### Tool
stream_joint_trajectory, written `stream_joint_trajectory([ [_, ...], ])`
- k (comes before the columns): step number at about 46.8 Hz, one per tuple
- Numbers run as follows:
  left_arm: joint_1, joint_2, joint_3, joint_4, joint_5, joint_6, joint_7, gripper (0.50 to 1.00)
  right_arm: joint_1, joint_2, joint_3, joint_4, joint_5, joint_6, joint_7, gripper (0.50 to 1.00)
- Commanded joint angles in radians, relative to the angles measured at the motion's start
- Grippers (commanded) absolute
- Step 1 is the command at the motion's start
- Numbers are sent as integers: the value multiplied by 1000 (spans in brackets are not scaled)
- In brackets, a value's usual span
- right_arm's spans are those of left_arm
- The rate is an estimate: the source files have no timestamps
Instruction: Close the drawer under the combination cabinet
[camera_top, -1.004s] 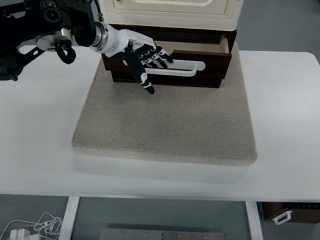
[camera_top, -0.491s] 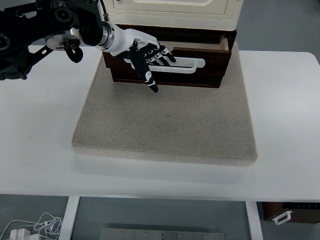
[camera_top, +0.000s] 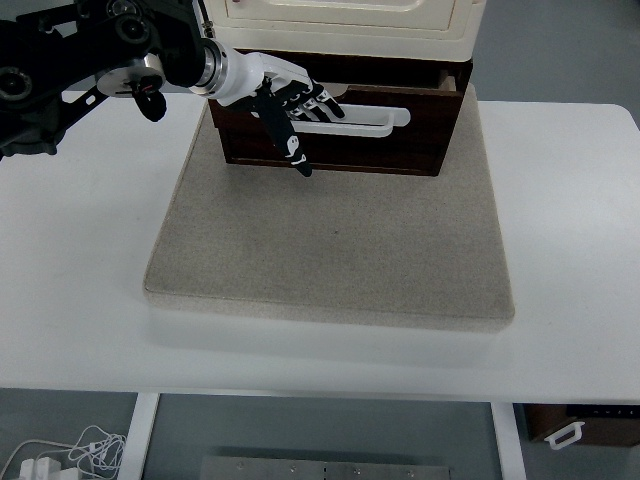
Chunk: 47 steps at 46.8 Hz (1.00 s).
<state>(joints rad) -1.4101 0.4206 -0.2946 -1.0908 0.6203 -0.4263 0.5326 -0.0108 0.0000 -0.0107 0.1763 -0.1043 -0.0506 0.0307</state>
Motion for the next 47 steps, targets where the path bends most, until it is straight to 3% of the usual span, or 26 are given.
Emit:
stream_joint_trajectory([
  [1,0,-3,2,12,1,1,-2,1000,0,0,0,0,0,0,0,952],
  [37,3,-23,-11,83,44,8,-16,1000,0,0,0,0,0,0,0,952],
  [47,5,-49,-8,95,45,34,-16,1000,0,0,0,0,0,0,0,952],
])
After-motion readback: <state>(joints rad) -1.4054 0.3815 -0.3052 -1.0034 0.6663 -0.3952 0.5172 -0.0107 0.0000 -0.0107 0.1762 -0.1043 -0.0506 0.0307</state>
